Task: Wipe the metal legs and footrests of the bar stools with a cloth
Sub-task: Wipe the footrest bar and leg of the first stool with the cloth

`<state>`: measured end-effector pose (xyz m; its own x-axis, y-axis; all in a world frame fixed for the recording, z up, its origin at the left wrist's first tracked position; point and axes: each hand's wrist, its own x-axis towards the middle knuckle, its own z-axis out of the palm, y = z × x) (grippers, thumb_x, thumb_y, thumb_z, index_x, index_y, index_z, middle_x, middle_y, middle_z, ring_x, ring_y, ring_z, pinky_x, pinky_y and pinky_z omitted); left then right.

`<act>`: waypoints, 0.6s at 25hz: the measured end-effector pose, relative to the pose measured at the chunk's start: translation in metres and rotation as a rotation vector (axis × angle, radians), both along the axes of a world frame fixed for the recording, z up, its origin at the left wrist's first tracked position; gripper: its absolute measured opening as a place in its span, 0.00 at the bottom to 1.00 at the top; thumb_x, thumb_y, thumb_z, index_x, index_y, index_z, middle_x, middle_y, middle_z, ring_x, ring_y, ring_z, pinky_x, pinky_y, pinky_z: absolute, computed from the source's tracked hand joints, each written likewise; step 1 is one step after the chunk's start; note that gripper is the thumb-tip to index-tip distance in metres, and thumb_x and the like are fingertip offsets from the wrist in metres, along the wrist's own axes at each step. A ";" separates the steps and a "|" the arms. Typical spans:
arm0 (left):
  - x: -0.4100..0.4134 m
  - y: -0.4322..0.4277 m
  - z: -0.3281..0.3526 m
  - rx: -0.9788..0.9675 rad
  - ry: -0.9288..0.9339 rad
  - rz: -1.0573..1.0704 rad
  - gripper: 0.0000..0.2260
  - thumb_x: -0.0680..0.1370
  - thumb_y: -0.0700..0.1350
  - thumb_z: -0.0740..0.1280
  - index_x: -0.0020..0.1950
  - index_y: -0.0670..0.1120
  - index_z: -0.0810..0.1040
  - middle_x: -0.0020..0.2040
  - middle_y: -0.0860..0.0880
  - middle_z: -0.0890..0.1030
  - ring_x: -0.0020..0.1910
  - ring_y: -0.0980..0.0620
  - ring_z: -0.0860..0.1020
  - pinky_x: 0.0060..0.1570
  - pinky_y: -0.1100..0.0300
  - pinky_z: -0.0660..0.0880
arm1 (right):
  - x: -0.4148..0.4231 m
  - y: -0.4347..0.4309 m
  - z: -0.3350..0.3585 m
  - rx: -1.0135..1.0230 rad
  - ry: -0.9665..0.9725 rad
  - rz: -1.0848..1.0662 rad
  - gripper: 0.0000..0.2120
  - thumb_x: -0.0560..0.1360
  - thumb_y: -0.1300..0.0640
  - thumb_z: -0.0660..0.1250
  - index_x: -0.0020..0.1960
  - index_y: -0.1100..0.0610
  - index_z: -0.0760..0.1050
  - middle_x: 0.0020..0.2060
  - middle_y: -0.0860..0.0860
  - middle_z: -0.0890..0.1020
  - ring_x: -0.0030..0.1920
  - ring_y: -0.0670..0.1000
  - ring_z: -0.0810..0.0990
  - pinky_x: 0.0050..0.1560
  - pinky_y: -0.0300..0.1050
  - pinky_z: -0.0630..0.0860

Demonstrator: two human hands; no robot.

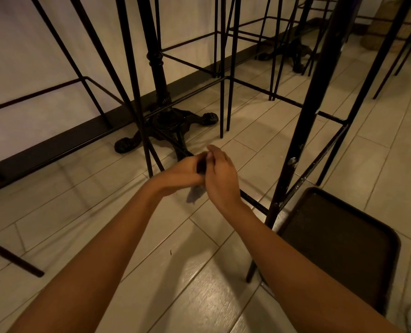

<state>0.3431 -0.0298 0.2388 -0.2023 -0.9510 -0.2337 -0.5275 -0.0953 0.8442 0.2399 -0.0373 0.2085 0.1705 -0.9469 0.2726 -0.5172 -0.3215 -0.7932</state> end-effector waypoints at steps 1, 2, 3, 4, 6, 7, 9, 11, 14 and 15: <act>0.005 -0.001 0.003 0.047 0.073 -0.037 0.22 0.73 0.33 0.65 0.64 0.47 0.67 0.58 0.44 0.76 0.56 0.50 0.76 0.52 0.64 0.75 | 0.003 -0.001 -0.002 0.017 0.035 0.007 0.16 0.81 0.56 0.50 0.65 0.59 0.69 0.57 0.58 0.76 0.57 0.55 0.74 0.55 0.47 0.74; 0.009 -0.001 0.008 0.086 0.122 -0.071 0.22 0.73 0.30 0.63 0.63 0.49 0.67 0.57 0.46 0.77 0.54 0.53 0.76 0.49 0.67 0.76 | 0.006 -0.001 -0.004 0.024 0.060 0.012 0.16 0.81 0.56 0.50 0.63 0.60 0.69 0.55 0.58 0.77 0.56 0.56 0.75 0.55 0.50 0.74; 0.014 -0.004 0.011 0.112 0.139 -0.087 0.23 0.73 0.29 0.61 0.62 0.51 0.66 0.55 0.49 0.76 0.51 0.56 0.76 0.46 0.70 0.76 | 0.007 -0.001 -0.007 0.019 0.082 0.017 0.15 0.81 0.57 0.50 0.62 0.61 0.70 0.54 0.58 0.77 0.54 0.56 0.76 0.54 0.52 0.75; 0.018 -0.007 0.012 0.125 0.137 -0.072 0.23 0.74 0.28 0.60 0.61 0.52 0.67 0.53 0.51 0.76 0.49 0.59 0.75 0.46 0.70 0.75 | 0.008 0.000 -0.010 0.004 0.106 0.025 0.14 0.81 0.58 0.51 0.60 0.62 0.71 0.53 0.59 0.78 0.53 0.57 0.76 0.54 0.53 0.75; 0.030 -0.021 0.010 0.040 0.025 0.047 0.20 0.76 0.31 0.59 0.63 0.48 0.72 0.58 0.51 0.76 0.54 0.59 0.74 0.58 0.63 0.71 | 0.008 0.001 -0.015 -0.046 0.172 0.049 0.11 0.79 0.61 0.55 0.58 0.62 0.72 0.52 0.58 0.78 0.53 0.57 0.76 0.55 0.51 0.74; 0.035 -0.030 0.006 -0.053 -0.095 0.126 0.18 0.77 0.32 0.59 0.63 0.46 0.74 0.61 0.49 0.76 0.59 0.56 0.73 0.62 0.61 0.68 | 0.008 0.001 -0.017 -0.075 0.210 0.053 0.10 0.78 0.63 0.58 0.58 0.62 0.73 0.53 0.58 0.79 0.54 0.56 0.76 0.55 0.49 0.73; 0.042 -0.042 -0.003 -0.226 -0.329 0.195 0.17 0.78 0.33 0.57 0.63 0.45 0.74 0.67 0.46 0.73 0.67 0.51 0.69 0.66 0.59 0.63 | 0.009 0.001 -0.020 -0.146 0.274 0.046 0.12 0.74 0.67 0.62 0.57 0.61 0.74 0.53 0.58 0.79 0.53 0.57 0.76 0.54 0.50 0.72; 0.044 -0.048 -0.014 -0.330 -0.513 0.158 0.19 0.78 0.32 0.55 0.67 0.44 0.70 0.70 0.45 0.68 0.71 0.49 0.64 0.69 0.58 0.60 | 0.010 0.001 -0.022 -0.185 0.305 0.042 0.15 0.70 0.70 0.64 0.55 0.63 0.75 0.52 0.61 0.79 0.51 0.61 0.78 0.51 0.53 0.74; 0.048 -0.052 -0.029 -0.342 -0.733 0.100 0.23 0.78 0.30 0.54 0.71 0.44 0.63 0.74 0.45 0.62 0.74 0.48 0.56 0.71 0.56 0.54 | 0.011 0.001 -0.029 -0.199 0.352 0.046 0.24 0.60 0.73 0.70 0.55 0.63 0.75 0.52 0.63 0.80 0.48 0.63 0.80 0.48 0.55 0.76; 0.049 -0.052 -0.033 -0.324 -0.771 0.095 0.23 0.78 0.30 0.54 0.72 0.44 0.62 0.74 0.45 0.62 0.74 0.48 0.56 0.71 0.56 0.54 | 0.012 0.000 -0.031 -0.198 0.371 0.051 0.28 0.56 0.74 0.72 0.55 0.62 0.76 0.50 0.62 0.80 0.46 0.62 0.80 0.46 0.54 0.76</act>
